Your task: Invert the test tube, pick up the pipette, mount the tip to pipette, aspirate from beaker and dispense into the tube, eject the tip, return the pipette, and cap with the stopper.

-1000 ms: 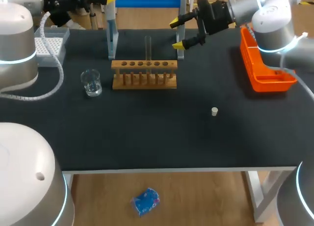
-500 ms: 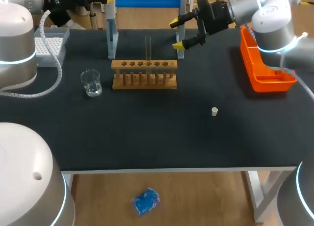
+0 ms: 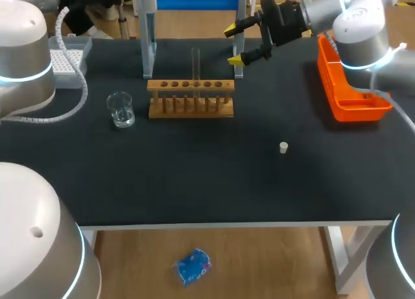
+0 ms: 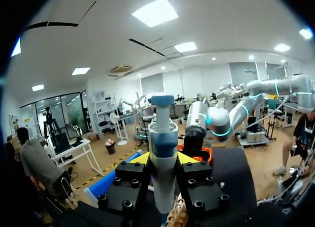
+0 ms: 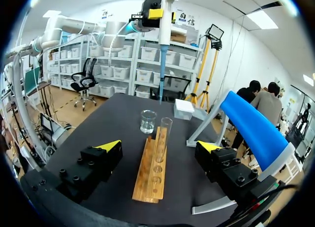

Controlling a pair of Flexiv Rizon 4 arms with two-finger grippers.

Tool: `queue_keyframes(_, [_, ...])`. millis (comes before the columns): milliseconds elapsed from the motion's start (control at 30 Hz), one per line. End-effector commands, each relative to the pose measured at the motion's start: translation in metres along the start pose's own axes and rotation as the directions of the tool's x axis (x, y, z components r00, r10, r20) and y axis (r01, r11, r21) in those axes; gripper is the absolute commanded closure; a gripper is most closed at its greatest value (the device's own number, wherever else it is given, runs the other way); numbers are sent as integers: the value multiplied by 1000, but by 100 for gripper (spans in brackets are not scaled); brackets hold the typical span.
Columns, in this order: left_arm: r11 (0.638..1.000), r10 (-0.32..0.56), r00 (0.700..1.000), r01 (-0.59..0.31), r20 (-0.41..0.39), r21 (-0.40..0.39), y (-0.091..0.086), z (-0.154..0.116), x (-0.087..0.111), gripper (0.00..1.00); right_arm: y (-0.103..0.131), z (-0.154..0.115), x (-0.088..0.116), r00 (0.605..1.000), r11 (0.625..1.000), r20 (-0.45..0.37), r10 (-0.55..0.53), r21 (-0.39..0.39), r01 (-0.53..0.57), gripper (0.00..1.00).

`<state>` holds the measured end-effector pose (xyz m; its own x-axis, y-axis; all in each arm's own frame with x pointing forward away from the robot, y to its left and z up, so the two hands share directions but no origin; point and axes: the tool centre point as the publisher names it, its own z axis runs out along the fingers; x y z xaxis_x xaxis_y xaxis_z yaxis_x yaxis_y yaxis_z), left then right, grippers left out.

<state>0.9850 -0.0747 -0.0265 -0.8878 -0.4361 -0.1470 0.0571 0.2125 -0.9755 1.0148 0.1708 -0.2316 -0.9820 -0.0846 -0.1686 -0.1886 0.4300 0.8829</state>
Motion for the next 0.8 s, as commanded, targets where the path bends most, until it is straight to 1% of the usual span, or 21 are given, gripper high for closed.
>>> queue_keyframes(33, [1000,10,1000,-10,-25,-11,-10,12,-5,100,0,-1,-1,1000,1000,-3,0,1,0,0])
queue_keyframes(233, [1000,21,998,-22,-53,-5,-27,24,-1,100,0,-1,-1,1000,1000,-3,0,1,0,0])
queue_keyframes(300, [1000,19,998,-20,-65,-13,-30,27,2,100,0,-1,-1,1000,1000,-3,0,1,0,0])
queue_keyframes(800, [1000,19,998,-20,-65,-13,-30,27,2,100,0,-1,-1,1000,1000,-3,0,1,0,0])
